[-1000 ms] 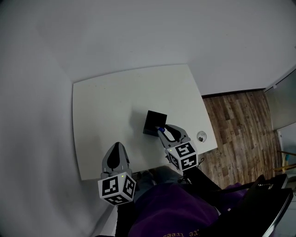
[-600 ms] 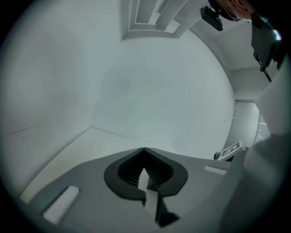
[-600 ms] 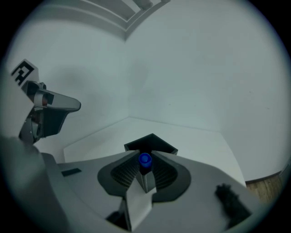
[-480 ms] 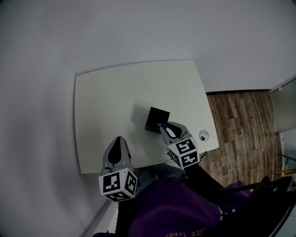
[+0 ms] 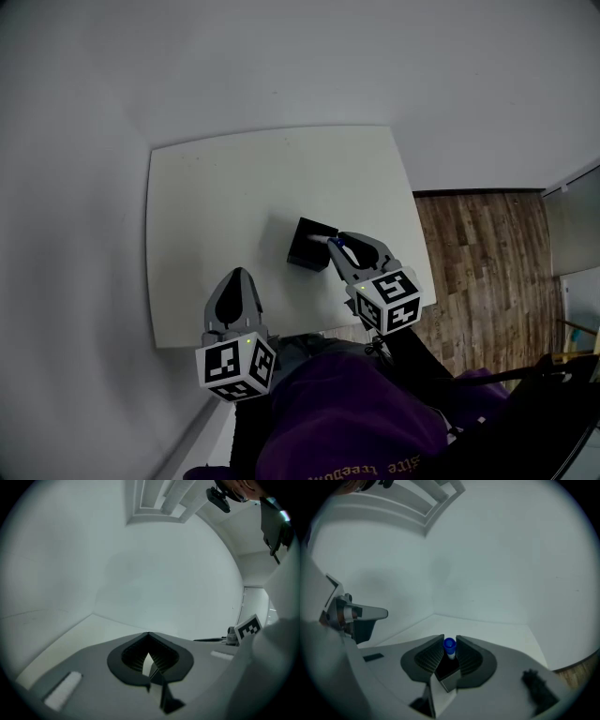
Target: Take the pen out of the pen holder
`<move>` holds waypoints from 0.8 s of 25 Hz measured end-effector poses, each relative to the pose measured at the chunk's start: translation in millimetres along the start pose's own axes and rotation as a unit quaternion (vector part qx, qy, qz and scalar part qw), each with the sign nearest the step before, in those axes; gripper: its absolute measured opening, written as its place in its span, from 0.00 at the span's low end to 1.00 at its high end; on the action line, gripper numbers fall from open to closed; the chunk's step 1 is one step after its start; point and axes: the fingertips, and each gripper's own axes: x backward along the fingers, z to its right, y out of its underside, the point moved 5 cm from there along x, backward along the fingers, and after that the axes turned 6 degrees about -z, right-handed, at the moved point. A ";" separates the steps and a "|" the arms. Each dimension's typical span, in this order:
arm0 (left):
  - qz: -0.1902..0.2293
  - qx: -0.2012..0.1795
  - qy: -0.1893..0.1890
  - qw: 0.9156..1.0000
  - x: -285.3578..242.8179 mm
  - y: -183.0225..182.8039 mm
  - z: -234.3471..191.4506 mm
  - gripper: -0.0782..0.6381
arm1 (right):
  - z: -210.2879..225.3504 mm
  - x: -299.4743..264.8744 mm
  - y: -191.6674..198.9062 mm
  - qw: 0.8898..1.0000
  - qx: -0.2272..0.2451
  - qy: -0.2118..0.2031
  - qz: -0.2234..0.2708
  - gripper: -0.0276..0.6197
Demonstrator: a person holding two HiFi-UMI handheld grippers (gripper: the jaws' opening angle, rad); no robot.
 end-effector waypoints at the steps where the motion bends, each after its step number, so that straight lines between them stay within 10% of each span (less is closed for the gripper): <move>1: 0.001 -0.001 0.001 1.000 -0.9 -0.4 1.6 0.12 | 1.9 2.8 -4.1 1.000 -0.002 -0.002 0.006 0.18; 20: 0.011 -0.028 0.015 0.999 4.8 -9.8 28.2 0.12 | 28.7 46.5 -45.1 0.994 -0.043 -0.003 0.102 0.18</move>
